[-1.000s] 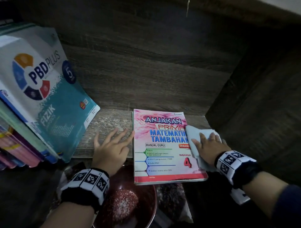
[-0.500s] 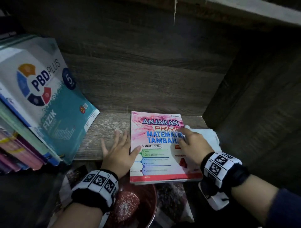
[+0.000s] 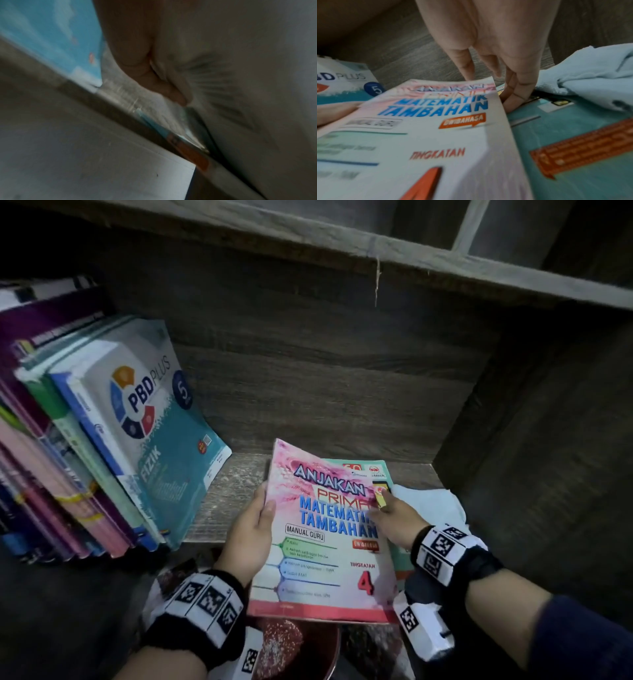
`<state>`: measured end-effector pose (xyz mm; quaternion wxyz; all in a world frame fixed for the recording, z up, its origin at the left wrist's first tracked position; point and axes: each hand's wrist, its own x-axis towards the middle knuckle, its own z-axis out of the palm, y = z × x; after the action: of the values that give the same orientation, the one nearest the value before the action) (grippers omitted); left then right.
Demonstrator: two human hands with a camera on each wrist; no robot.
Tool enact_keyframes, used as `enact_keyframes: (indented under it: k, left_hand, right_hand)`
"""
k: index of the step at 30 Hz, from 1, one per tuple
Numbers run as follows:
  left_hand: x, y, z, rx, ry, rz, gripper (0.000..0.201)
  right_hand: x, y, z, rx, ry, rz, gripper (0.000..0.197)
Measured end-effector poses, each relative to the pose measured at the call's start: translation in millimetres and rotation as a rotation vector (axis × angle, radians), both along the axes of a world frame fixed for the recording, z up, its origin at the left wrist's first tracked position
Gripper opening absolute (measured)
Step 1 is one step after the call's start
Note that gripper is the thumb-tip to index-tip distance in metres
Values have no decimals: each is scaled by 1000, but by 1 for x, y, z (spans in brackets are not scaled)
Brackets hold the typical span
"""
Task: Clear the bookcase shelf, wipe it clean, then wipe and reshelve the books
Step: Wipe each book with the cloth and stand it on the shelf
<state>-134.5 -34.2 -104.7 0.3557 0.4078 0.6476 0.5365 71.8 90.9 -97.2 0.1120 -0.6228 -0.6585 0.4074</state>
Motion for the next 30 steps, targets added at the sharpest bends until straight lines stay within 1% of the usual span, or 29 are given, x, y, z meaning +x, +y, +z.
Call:
enact_keyframes:
  k: [1,3,5,7,9,10,12,14,17,19,22,24,27,29,30]
  left_hand:
    - [-1,-3,2,33,-18,3,46]
    - [-3,-6,11,132,-16,-7,44]
    - [-6,-9,20,247,30,-33,43]
    - [-7,-15,32,370,101,-38,44]
    - [-9,-22,42,468,115,2,46]
    - [-12,-25,46,508,132,34,47]
    - [-19,-32,47,580,213,113,48]
    - [-27,-39,48,614,273,203,52]
    - [-39,-48,43,633,380,326,55]
    - [-49,-53,40,641,481,402,56]
    - [-66,-56,34,698,722,509,54]
    - [-76,-55,27,685,871,594,53]
    - [-89,-54,24,603,990,695,51]
    - [-100,-55,19,520,1035,709,48]
    - [-105,-57,14,480,1057,694,50]
  right_hand:
    - [-1,0,1,-7,30,-16,24]
    - [-5,1,6,-28,159,-101,29]
    - [-12,-2,17,-111,348,-216,37]
    - [-18,-5,32,-165,554,-268,40]
    - [-28,-8,50,-150,750,-211,29]
    - [-35,-8,59,-151,859,-189,29]
    - [-51,-4,75,-143,1011,-166,35]
    - [-76,2,90,-127,1087,-129,39]
    - [-120,13,106,-103,1152,-60,40]
    - [-152,21,112,-94,1190,-28,41]
    - [-200,27,120,-77,1200,32,43]
    - [-229,30,120,-58,1182,73,43]
    - [-264,34,118,-5,1092,164,47]
    - [-279,29,119,11,1042,200,48]
    - [-287,29,118,53,996,226,49]
